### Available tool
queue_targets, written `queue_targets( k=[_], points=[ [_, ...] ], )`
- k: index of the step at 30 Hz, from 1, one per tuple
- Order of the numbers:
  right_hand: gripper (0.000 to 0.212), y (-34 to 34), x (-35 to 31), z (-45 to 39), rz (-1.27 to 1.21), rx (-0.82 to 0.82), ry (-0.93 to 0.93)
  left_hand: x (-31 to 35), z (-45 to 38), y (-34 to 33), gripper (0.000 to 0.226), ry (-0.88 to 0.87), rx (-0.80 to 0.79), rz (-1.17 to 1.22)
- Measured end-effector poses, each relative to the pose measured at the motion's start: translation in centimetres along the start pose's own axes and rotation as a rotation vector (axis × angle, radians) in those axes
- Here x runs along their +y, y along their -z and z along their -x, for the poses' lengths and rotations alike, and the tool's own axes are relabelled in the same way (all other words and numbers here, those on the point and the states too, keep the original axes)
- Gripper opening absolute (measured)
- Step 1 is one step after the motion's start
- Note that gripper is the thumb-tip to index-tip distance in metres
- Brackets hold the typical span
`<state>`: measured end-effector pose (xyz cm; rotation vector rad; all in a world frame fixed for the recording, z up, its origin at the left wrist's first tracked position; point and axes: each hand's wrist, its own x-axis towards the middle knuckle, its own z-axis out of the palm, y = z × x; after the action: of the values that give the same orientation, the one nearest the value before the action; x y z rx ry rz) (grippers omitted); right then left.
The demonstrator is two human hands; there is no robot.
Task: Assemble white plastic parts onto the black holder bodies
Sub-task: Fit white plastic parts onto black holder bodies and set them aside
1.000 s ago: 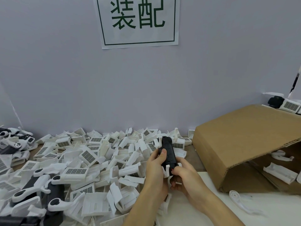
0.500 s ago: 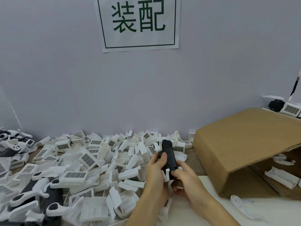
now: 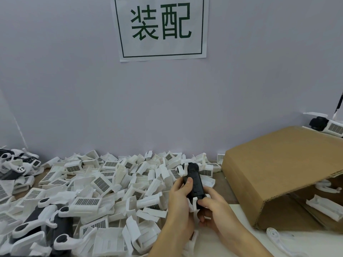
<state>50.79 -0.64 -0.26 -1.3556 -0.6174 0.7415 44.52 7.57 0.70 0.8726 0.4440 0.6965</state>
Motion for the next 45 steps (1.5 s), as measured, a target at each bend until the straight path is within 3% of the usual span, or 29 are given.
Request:
queue_targets(
  k=[20, 25, 29, 33, 36, 41, 45],
  points=[
    [0.044, 0.3, 0.2, -0.4, 0.015, 0.024, -0.027, 0.3, 0.6, -0.3, 0.017, -0.010, -0.019, -0.017],
    [0.043, 0.0, -0.4, 0.1, -0.033, -0.021, -0.022, 0.6, 0.6, -0.3, 0.018, -0.092, -0.010, -0.081],
    [0.040, -0.5, -2.0, 0.7, -0.120, -0.079, -0.059, 2.0, 0.7, -0.1, 0.018, -0.129, 0.015, 0.003],
    [0.043, -0.1, -2.3, 1.6, -0.112, -0.107, 0.030, 3.7, 0.9, 0.3, 0.027, -0.161, 0.004, 0.163],
    [0.017, 0.2, -1.5, 1.0, 0.142, 0.083, 0.148, 4.1, 0.8, 1.0, 0.024, -0.160, 0.018, 0.244],
    [0.036, 0.5, 0.2, -1.8, 0.753, 0.346, 0.361, 4.2, 0.5, 1.6, 0.026, -0.154, 0.040, 0.305],
    [0.061, 0.7, 0.5, -4.8, 1.234, 0.304, 0.178, 4.0, 0.3, 1.7, 0.019, -0.147, 0.030, 0.268]
  ],
)
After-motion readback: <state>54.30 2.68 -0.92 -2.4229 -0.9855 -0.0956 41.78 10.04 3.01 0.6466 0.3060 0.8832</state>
